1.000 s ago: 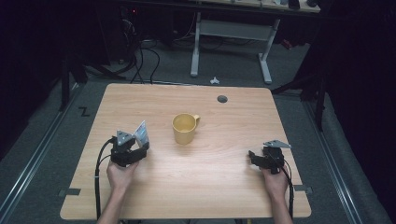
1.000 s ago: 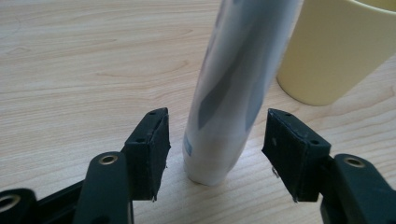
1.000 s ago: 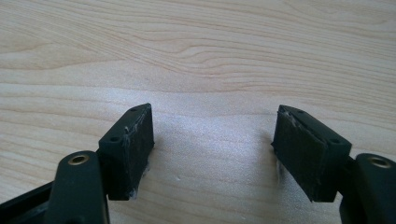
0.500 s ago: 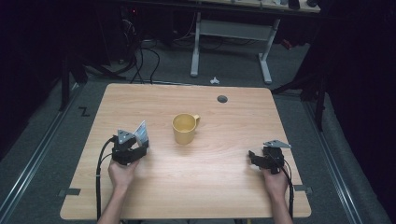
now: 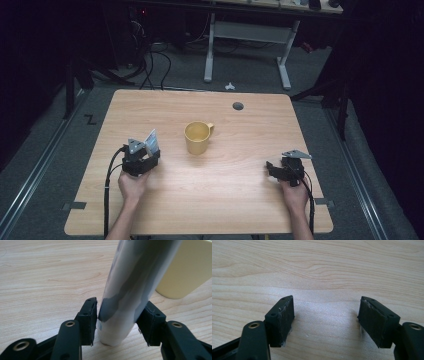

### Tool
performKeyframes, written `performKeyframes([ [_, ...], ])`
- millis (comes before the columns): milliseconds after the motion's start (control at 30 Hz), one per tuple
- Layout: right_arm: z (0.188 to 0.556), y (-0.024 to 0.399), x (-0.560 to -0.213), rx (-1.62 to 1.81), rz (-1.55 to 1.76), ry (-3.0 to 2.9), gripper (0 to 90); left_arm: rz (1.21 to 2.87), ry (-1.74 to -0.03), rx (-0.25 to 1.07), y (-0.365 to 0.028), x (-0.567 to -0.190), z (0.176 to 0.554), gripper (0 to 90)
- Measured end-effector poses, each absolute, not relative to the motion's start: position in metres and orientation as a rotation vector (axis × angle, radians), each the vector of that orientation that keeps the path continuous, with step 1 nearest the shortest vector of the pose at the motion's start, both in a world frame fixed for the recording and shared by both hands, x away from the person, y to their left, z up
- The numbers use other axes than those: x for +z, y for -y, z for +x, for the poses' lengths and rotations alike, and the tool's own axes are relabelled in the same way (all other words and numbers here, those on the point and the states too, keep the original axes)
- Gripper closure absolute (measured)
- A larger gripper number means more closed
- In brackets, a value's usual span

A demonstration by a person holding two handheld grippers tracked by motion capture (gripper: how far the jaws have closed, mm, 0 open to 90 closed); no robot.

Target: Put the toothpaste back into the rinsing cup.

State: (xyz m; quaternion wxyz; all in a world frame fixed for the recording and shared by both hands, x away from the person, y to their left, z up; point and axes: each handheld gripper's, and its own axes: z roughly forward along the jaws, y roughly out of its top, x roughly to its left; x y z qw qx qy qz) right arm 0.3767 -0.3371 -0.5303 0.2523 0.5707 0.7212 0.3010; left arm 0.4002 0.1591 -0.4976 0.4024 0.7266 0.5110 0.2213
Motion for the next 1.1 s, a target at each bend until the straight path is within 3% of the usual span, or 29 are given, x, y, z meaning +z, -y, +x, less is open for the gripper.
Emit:
performKeyframes([
  [467, 0.3767, 0.3372, -0.5303, 0.818, 1.552, -1.961, 29.1, 1.829, -1.287, 0.568, -0.158, -0.4989, 0.4016, 54.0],
  [1100, 0.3767, 0.3371, -0.5303, 0.818, 1.553, -1.961, 29.1, 1.868, -1.255, 0.582, -0.1583, -0.4958, 0.3993, 62.9],
])
